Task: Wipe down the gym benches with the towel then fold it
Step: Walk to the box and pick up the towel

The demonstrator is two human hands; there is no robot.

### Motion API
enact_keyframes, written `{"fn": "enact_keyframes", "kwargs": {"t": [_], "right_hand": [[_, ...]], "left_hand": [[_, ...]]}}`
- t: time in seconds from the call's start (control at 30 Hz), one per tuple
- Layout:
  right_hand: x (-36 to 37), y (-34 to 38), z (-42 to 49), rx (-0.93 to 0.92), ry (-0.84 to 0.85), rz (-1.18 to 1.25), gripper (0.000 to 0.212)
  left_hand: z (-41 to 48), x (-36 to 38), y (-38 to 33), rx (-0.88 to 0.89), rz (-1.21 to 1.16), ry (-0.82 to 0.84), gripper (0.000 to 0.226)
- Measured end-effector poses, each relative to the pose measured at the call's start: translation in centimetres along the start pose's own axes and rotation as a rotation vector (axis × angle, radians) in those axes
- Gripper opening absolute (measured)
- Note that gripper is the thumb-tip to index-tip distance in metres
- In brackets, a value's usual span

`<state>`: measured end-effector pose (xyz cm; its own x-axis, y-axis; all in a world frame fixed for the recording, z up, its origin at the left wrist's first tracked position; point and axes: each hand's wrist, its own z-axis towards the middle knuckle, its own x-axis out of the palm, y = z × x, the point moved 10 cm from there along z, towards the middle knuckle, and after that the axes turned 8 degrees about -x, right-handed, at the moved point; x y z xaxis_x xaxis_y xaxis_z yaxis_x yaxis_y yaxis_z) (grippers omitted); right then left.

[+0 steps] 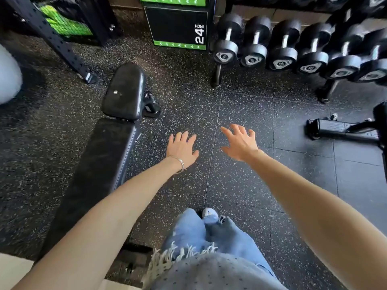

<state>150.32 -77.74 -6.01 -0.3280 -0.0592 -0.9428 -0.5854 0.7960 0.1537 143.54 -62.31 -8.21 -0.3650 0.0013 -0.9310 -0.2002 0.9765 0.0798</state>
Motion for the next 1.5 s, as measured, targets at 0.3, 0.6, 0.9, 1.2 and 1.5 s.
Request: {"fn": "enact_keyframes", "kwargs": {"t": [0.3,0.6,0.9,1.2,1.5], "right_hand": [[-3.1,-1.3,11.9,-0.132,0.042,-0.096,0.071],[-10.8,-2.7,26.6,-0.184,0.001,-0.160,0.070],[-14.8,-5.9,37.9,-0.158,0.006,-0.130,0.072],[-20.2,-12.2,51.6,-0.212,-0.010,-0.165,0.071],[-26.5,-17.6,64.0,-0.244,0.008,-0.180,0.071]], "left_hand": [[11.0,-3.8,3.7,-0.062,-0.010,-0.030,0.063],[25.4,-12.7,8.6,-0.072,-0.047,-0.123,0.064],[36.7,-17.3,11.1,-0.089,-0.049,-0.099,0.062],[50.5,-22.4,10.6,-0.092,-0.048,-0.090,0.063],[62.6,-28.9,10.2,-0.148,-0.095,-0.138,0.064]]}}
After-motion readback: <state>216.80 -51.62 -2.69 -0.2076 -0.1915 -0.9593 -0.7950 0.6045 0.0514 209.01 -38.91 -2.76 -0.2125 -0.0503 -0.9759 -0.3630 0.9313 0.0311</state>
